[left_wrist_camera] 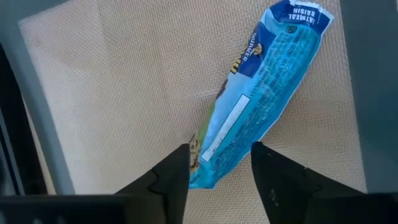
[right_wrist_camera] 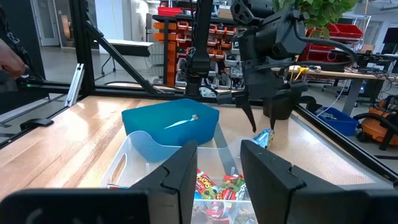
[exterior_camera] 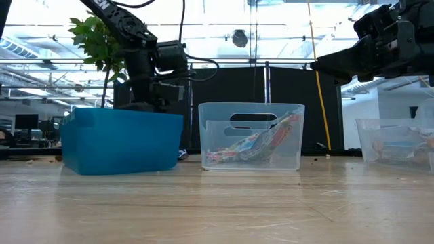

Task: Pick and place Granola Bars by type
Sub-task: Put the blue granola bar into the blue bin

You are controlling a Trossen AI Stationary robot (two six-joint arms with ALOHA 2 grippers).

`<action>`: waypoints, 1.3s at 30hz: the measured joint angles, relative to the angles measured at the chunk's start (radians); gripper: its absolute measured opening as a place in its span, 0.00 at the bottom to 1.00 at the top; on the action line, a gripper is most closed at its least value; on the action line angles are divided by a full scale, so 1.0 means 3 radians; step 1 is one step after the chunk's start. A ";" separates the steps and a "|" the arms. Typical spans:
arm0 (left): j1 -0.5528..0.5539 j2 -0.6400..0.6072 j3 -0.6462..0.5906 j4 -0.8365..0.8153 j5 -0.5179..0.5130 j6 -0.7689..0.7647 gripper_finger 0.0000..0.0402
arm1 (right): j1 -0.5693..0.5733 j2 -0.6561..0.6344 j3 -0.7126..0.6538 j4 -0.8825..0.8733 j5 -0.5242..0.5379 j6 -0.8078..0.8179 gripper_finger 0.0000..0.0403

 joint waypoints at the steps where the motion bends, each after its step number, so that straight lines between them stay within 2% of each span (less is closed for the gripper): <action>1: 0.0005 0.0000 0.0000 -0.0004 0.0002 -0.0015 0.42 | 0.0000 0.0001 0.0000 0.0000 0.0000 0.0000 0.28; 9: 0.0018 0.0151 0.0003 0.0011 -0.0055 -0.0130 0.37 | 0.0000 0.0000 0.0000 0.0000 0.0000 0.0000 0.28; 16: 0.0017 0.0412 0.0010 0.0068 -0.0240 -0.0104 0.46 | 0.0001 0.0000 0.0000 0.0003 -0.0003 0.0000 0.28; 20: 0.0017 0.0394 0.0004 0.0078 -0.0294 -0.0108 0.46 | -0.0001 0.0000 0.0000 0.0000 -0.0003 0.0000 0.28; 28: 0.0013 0.0350 0.0001 0.0065 -0.0306 -0.0114 0.31 | -0.0006 0.0000 0.0000 -0.0002 -0.0005 0.0000 0.28; 37: -0.0030 0.0348 0.0008 0.0067 -0.0554 -0.0222 0.06 | -0.0007 0.0000 0.0000 -0.0003 -0.0003 0.0000 0.28; 39: -0.0039 0.0348 0.0028 0.0051 -0.0588 -0.0305 0.04 | -0.0007 0.0000 0.0000 -0.0003 -0.0003 0.0000 0.28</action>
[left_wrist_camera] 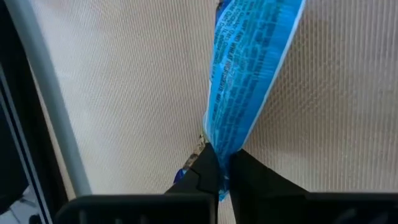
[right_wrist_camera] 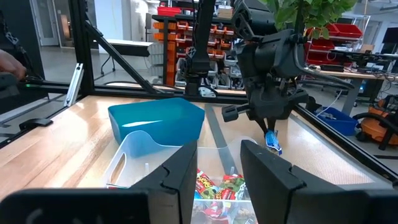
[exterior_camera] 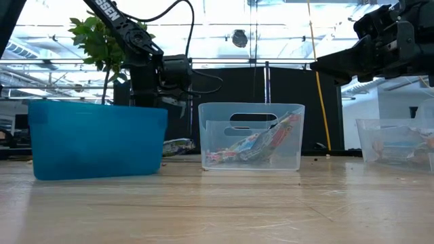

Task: Pick and place Granola Bars by type
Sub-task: Put the blue granola bar into the blue bin

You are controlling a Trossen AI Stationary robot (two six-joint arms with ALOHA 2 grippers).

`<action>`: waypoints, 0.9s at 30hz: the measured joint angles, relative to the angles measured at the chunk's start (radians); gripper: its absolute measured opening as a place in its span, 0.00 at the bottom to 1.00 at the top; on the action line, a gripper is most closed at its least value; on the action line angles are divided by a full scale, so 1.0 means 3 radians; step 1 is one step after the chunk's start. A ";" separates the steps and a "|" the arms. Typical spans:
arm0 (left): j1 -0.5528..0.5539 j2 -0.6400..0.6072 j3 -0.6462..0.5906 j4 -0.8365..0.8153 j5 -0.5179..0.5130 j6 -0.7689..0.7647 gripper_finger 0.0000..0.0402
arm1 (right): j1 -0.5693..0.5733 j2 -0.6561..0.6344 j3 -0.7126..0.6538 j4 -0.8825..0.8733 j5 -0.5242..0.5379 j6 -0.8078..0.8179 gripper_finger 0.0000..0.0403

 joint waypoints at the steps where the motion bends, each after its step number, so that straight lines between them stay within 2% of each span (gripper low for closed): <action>1: -0.0005 -0.0003 0.0013 -0.0007 -0.0005 -0.0017 0.04 | 0.0001 0.0000 0.0000 0.0000 0.0000 0.0000 0.28; 7: -0.0086 -0.0311 0.0024 0.0008 -0.0004 -0.0105 0.04 | 0.0001 0.0000 0.0000 -0.0001 0.0000 0.0000 0.28; 12: -0.0237 -0.0833 0.0027 -0.0046 0.0063 -0.0349 0.03 | 0.0001 0.0000 0.0000 -0.0002 0.0001 0.0000 0.28; 19: -0.0668 -0.1624 -0.0034 -0.0034 0.0248 -0.0742 0.03 | 0.0001 0.0000 0.0000 -0.0004 0.0000 0.0000 0.28; 23: -0.0950 -0.2076 -0.0278 0.0171 0.0264 -0.0998 0.03 | 0.0001 0.0000 0.0000 -0.0003 -0.0001 0.0000 0.28; 27: -0.1208 -0.2542 -0.0796 0.0707 0.0431 -0.1258 0.03 | 0.0001 0.0001 0.0000 0.0015 -0.0003 0.0001 0.28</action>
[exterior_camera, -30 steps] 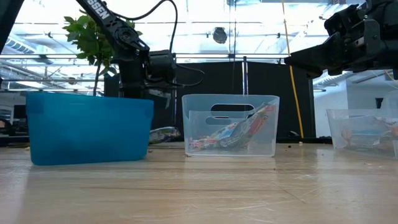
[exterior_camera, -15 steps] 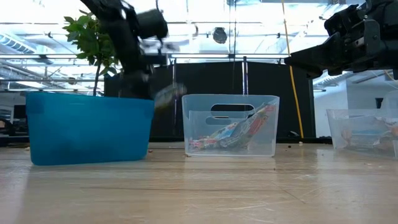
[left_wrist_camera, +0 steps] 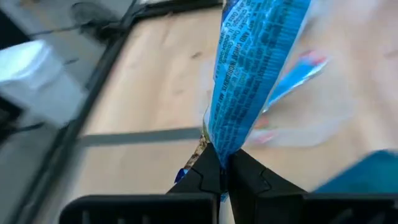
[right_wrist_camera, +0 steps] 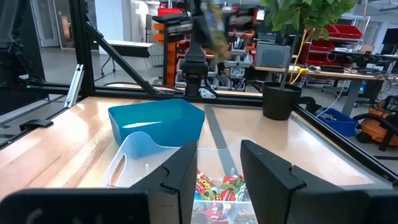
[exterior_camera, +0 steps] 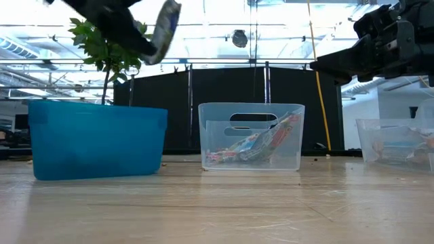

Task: Pick and place Granola Bars by type
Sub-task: Put the blue granola bar into the blue bin

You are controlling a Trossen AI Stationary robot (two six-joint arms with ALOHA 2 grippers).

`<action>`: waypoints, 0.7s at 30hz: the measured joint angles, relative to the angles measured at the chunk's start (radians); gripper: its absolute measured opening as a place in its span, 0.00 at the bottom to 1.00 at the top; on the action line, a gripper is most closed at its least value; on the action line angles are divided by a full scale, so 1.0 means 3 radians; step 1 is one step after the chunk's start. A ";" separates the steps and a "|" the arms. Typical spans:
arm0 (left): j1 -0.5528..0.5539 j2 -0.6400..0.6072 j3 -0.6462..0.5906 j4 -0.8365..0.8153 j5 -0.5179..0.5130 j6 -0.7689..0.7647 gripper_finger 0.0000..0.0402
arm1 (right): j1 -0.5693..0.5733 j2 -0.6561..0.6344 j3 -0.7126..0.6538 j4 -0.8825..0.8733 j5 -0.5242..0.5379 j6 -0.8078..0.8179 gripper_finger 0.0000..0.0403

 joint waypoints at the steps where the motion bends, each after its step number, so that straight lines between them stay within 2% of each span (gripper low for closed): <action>1: -0.0071 -0.0099 -0.0142 0.0138 0.0057 -0.0103 0.03 | 0.0000 0.0000 0.0000 0.0010 0.0000 0.0012 0.28; 5: -0.0411 -0.0400 -0.0659 0.0655 0.0074 -0.0560 0.03 | 0.0000 0.0000 0.0000 0.0064 -0.0005 0.0085 0.28; 10: -0.0927 -0.0464 -0.1021 0.1273 -0.0019 -0.0898 0.03 | 0.0000 0.0000 0.0000 0.0076 -0.0004 0.0086 0.28; 16: -0.1374 -0.0261 -0.1211 0.1734 -0.0258 -0.1131 0.03 | 0.0000 0.0000 0.0000 0.0085 -0.0004 0.0086 0.28; 21: -0.1540 0.0043 -0.1269 0.1751 -0.0477 -0.1358 0.03 | 0.0000 0.0000 0.0000 0.0086 -0.0004 0.0086 0.28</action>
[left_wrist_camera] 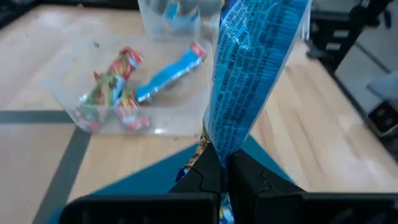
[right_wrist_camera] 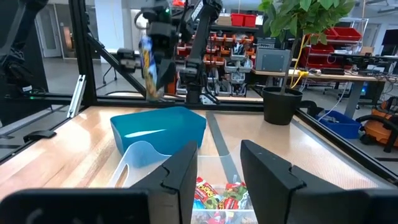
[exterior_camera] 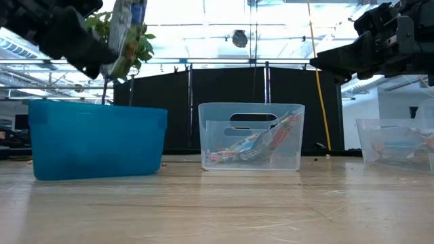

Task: Pick and place Granola Bars by type
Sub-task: Put the blue granola bar into the blue bin

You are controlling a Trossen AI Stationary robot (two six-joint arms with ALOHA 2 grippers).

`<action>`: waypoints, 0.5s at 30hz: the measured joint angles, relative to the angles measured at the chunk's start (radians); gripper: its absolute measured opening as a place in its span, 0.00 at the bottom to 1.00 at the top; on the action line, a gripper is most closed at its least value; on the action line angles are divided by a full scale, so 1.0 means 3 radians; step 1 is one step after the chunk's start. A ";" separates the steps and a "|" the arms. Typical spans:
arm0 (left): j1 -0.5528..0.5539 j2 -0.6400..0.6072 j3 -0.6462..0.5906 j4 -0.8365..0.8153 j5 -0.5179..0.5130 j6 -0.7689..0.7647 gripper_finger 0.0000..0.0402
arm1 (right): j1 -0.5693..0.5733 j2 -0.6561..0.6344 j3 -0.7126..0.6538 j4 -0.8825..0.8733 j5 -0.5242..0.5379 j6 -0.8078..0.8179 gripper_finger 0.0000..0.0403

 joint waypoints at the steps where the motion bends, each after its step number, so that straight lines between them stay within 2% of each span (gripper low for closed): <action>1: -0.0017 0.0060 0.0000 0.0011 -0.0011 -0.0008 0.03 | 0.0000 -0.0001 0.0000 0.0001 0.0000 0.0000 0.28; 8: -0.0046 0.0396 0.0000 0.0138 -0.0010 0.0013 0.03 | 0.0000 0.0000 0.0000 0.0000 0.0000 0.0003 0.28; 15: -0.0046 0.0480 0.0000 0.0198 -0.0007 0.0042 0.03 | 0.0000 0.0000 0.0000 -0.0001 0.0000 0.0004 0.28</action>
